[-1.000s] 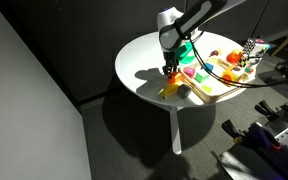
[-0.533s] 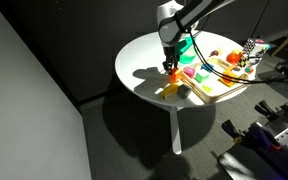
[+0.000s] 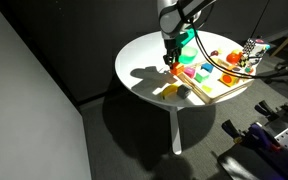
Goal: Put the orange block onto the tray
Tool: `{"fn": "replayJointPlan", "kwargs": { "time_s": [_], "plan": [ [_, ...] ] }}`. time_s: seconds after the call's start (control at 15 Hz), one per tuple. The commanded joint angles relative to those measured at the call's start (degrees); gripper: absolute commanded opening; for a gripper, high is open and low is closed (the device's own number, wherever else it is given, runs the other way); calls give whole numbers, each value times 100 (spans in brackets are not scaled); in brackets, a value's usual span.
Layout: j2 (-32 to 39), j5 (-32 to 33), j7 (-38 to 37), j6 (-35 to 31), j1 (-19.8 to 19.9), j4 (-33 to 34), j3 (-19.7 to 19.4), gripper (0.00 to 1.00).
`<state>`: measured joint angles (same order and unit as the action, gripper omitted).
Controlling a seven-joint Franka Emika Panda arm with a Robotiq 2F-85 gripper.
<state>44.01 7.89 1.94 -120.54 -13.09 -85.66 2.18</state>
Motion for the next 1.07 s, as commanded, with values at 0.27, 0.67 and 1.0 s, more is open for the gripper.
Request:
{"fn": "replayJointPlan", "kwargs": {
  "time_s": [0.27, 0.67, 1.0],
  "plan": [
    [-724, 70, -284, 100, 193, -756, -116, 31],
    [-1086, 33, -225, -61, 526, -1387, -164, 31],
    [-1416, 56, -192, -313, 663, -2114, -142, 31]
  ]
}}
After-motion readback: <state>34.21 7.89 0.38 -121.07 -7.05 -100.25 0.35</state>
